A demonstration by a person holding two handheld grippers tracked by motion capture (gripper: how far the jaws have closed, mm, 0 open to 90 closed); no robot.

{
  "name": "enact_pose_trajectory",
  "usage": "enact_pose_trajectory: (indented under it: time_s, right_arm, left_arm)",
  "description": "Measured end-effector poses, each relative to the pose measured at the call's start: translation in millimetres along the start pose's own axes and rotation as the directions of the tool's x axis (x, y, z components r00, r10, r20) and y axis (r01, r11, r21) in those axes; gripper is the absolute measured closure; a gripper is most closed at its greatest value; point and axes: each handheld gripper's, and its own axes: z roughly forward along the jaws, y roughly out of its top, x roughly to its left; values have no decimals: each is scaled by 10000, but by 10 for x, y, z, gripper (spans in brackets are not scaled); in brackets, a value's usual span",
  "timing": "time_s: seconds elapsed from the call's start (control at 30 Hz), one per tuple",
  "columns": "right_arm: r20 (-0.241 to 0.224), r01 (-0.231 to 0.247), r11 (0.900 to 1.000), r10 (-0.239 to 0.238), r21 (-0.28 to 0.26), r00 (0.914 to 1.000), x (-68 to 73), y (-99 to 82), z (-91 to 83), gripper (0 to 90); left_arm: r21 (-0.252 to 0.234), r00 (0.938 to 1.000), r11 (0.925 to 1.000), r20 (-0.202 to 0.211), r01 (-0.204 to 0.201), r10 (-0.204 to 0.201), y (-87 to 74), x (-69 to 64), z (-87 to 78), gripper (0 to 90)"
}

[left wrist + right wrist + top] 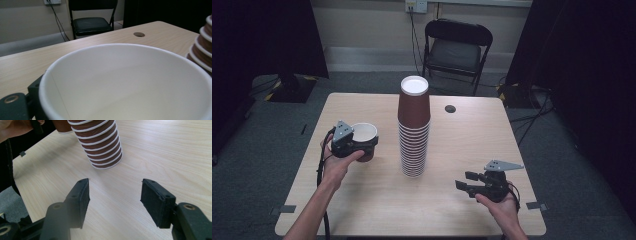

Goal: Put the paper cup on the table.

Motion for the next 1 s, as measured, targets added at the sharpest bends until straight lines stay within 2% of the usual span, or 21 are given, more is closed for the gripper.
enact_pose_trajectory:
  time_s: [0.17,0.23,0.27,0.33,0.37,0.43,0.63,0.83,0.9,1.0]
  right_arm:
    - [-46,-23,10000,23,47,10000,-11,-5,25,404]
    - [-87,52,10000,-52,54,9999,-15,-6,27,425]
    - [-53,25,10000,-25,47,10000,-18,-7,25,423]
    - [-62,-9,10000,9,20,10000,-36,-10,23,422]
    - [-56,-30,10000,31,25,10000,-46,-11,23,422]
    - [-54,-105,9999,105,19,9999,-61,-13,28,422]
    - [-198,-70,9999,72,78,9998,-53,-8,63,423]
    - [-230,-106,9999,108,101,9997,-70,-28,52,429]
    - [-212,-121,9999,123,87,9997,-70,-32,41,428]
    - [-190,-105,9999,105,26,9998,-70,-36,21,427]
  left_arm:
    - [-184,9984,9983,-82,554,-556,-36,87,108,72]
    - [-156,9986,9992,-383,368,-374,-58,100,156,72]
    - [-166,9988,9995,-407,267,-273,-70,111,172,70]
    - [-265,9984,9990,-423,364,-375,-86,134,204,69]
    - [-302,9988,9991,-382,290,-301,-96,139,220,68]
    - [-135,9985,9994,-429,322,-328,-114,138,244,69]
    - [158,9990,9998,-420,-137,144,-160,105,323,67]
    - [327,9988,9992,-420,-250,264,-184,58,399,69]
    - [577,9986,9975,-304,-409,427,-202,50,419,69]
    - [541,9992,9983,-312,-213,231,-229,39,420,69]
